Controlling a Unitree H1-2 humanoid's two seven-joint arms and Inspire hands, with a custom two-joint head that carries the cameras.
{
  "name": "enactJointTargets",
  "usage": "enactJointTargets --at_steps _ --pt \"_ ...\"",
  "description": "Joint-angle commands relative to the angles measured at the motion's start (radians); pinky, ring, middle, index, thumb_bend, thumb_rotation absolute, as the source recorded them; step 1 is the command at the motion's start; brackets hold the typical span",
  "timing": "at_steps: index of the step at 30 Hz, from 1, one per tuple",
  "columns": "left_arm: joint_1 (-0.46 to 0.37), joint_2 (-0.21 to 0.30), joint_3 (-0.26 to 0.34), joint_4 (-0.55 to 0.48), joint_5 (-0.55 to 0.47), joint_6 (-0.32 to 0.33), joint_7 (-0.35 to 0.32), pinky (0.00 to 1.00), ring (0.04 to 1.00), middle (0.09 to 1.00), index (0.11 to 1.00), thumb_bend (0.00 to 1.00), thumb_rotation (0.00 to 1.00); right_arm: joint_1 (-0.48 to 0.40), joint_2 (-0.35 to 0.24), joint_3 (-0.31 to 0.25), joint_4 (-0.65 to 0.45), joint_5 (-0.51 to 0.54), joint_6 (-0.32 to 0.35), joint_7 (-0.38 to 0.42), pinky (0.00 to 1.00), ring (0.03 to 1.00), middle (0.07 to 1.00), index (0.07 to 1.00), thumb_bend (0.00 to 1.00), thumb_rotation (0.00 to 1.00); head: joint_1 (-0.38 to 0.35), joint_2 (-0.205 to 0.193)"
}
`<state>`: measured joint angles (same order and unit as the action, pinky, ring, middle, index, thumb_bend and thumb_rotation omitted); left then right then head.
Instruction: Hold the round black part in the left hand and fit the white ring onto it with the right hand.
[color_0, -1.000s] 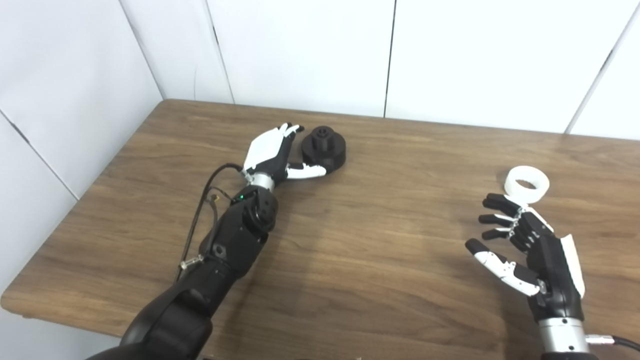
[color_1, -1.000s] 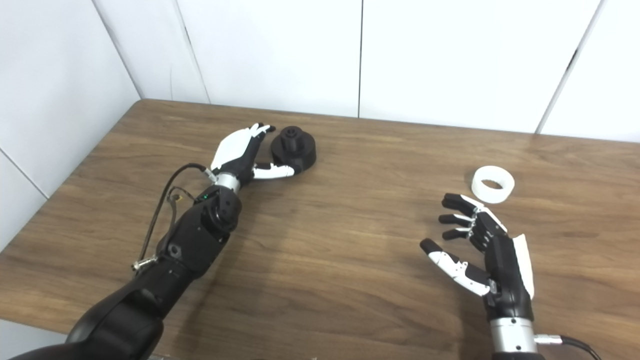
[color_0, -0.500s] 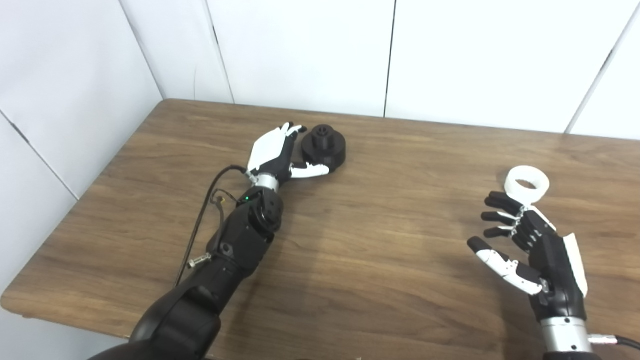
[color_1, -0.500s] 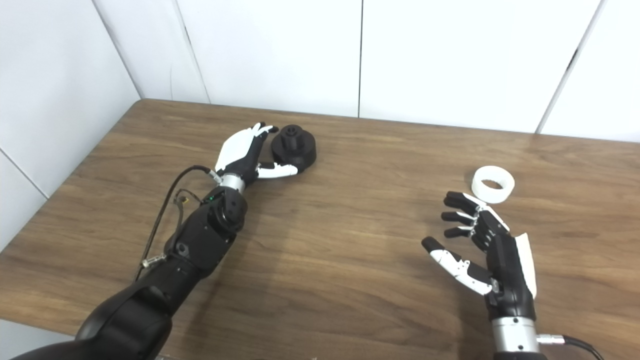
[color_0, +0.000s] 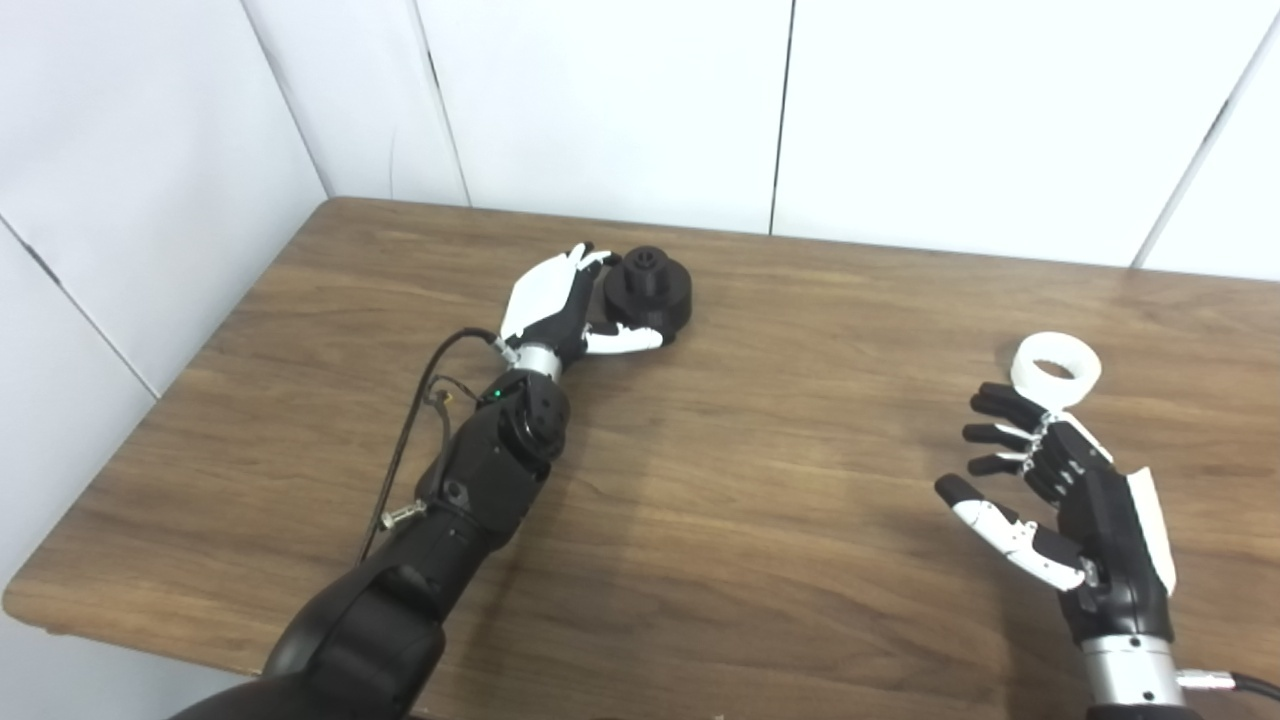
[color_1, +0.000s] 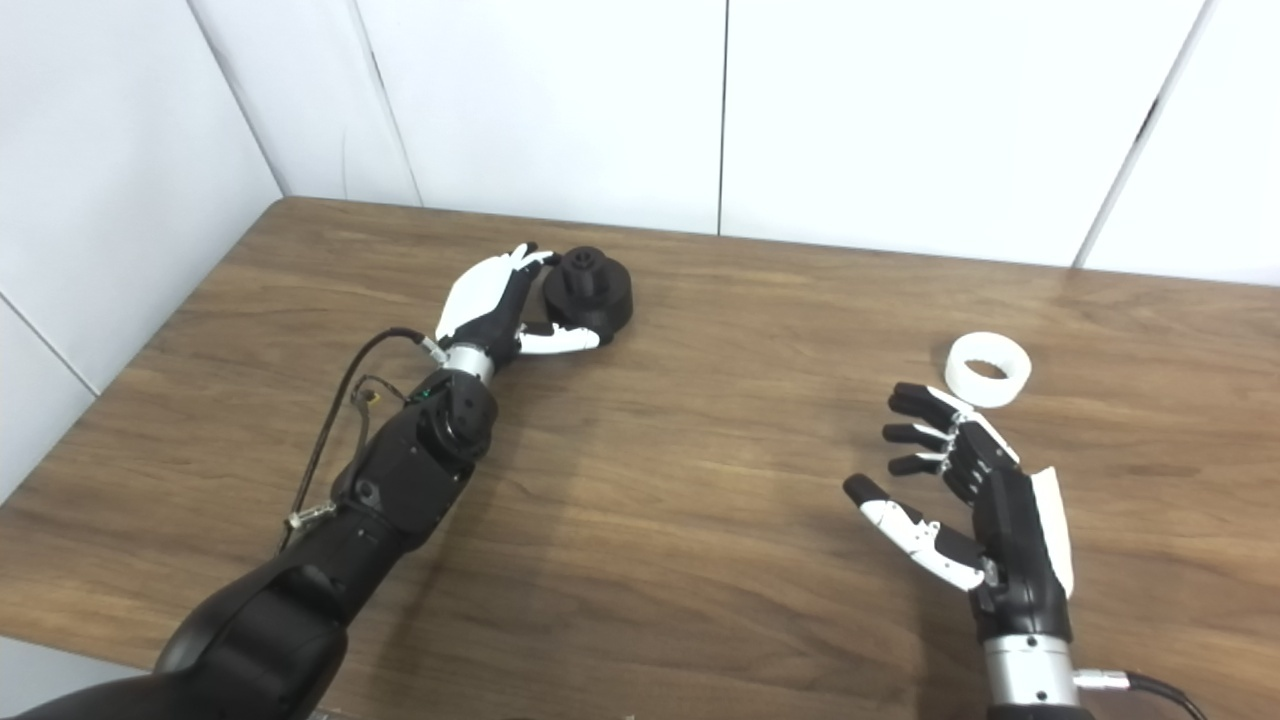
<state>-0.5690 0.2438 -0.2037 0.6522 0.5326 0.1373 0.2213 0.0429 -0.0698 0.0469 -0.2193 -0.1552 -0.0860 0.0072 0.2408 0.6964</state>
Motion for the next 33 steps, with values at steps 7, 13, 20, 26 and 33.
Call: enactJointTargets --at_steps 7,13,20,26,33 --pt "-0.031 -0.011 0.019 0.028 -0.071 -0.052 -0.031 0.96 1.0 0.996 0.816 1.0 0.4 0.016 -0.002 0.001 -0.047 0.005 -0.005 0.004 0.55 0.681 0.755 0.749 0.68 0.22 -0.007 0.005" --pt "-0.033 -0.012 0.018 0.037 -0.078 -0.057 -0.035 0.92 1.0 0.993 0.796 1.0 0.37 0.016 -0.004 0.001 -0.056 0.0 0.007 0.004 0.55 0.68 0.752 0.747 0.68 0.22 -0.007 0.006" --pt "-0.034 -0.015 0.021 0.048 -0.086 -0.071 -0.028 0.93 1.0 0.984 0.769 0.98 0.35 0.015 -0.006 0.001 -0.061 -0.006 0.012 0.005 0.56 0.68 0.754 0.749 0.67 0.23 -0.008 0.006" --pt "-0.03 -0.017 0.022 0.045 -0.088 -0.075 -0.021 0.97 1.0 0.981 0.74 0.95 0.32 0.014 -0.006 0.001 -0.069 -0.008 0.025 0.006 0.55 0.674 0.75 0.746 0.67 0.22 -0.009 0.008" --pt "-0.026 -0.021 0.023 0.053 -0.089 -0.087 -0.006 0.96 1.0 0.974 0.709 0.93 0.3 0.014 -0.008 0.001 -0.066 -0.013 0.017 0.004 0.55 0.676 0.752 0.744 0.67 0.22 -0.007 0.006"
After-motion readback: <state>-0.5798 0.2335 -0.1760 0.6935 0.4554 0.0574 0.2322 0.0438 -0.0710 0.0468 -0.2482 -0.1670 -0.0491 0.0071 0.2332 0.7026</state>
